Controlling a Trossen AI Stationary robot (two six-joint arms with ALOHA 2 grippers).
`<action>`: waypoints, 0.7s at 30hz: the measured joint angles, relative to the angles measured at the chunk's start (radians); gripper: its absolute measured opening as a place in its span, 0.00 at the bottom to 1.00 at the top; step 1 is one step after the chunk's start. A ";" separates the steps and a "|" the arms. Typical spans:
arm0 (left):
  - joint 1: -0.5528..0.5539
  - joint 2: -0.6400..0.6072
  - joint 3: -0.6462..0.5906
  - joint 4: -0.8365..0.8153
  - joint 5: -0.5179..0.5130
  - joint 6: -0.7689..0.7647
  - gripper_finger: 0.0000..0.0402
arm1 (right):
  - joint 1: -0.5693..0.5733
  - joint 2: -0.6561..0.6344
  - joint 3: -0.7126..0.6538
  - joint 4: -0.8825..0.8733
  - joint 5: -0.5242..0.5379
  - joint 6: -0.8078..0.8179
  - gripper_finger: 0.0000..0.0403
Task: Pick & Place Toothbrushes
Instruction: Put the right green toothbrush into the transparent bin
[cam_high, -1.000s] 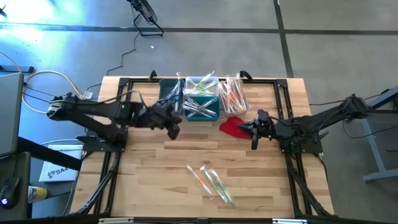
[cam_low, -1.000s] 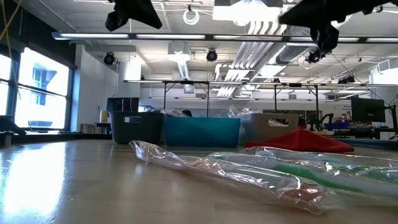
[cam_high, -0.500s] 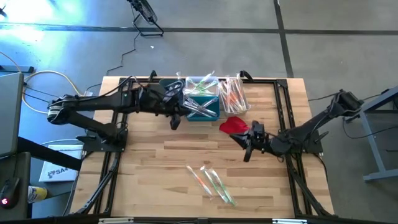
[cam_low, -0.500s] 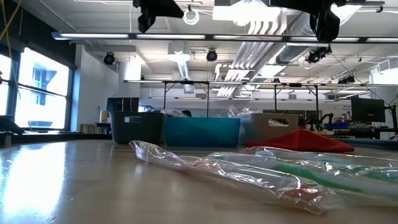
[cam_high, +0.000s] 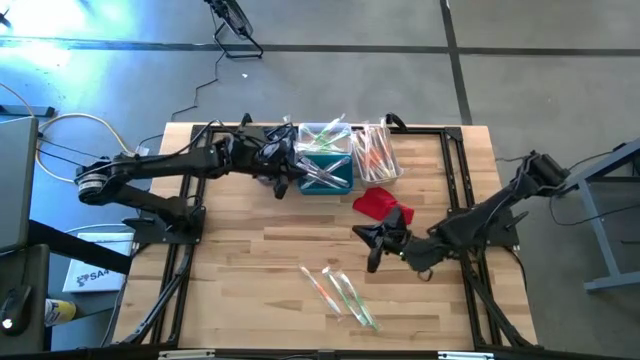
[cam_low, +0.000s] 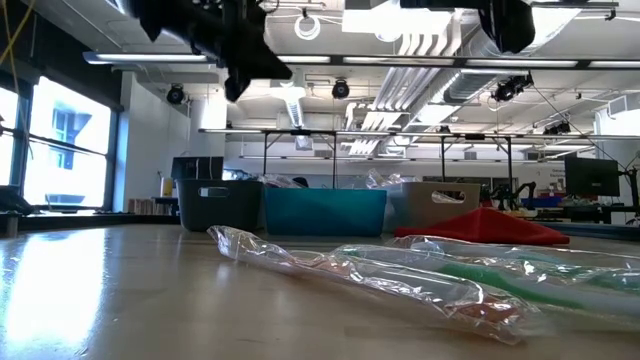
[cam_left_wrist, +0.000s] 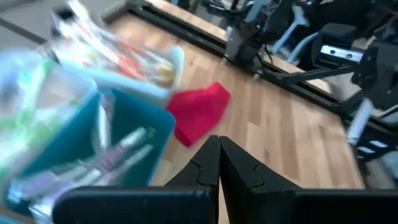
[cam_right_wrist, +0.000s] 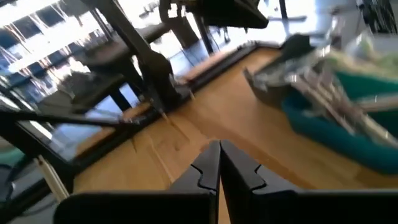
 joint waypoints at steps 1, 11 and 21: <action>0.007 0.000 -0.030 0.031 0.024 -0.019 0.00 | 0.000 0.018 0.022 -0.043 -0.011 0.036 0.01; 0.019 0.000 -0.164 0.115 0.087 -0.068 0.00 | -0.012 0.259 0.311 -0.463 -0.145 0.240 0.01; 0.019 0.000 -0.164 0.159 0.092 -0.063 0.00 | -0.072 0.423 0.389 -0.630 -0.625 0.506 0.01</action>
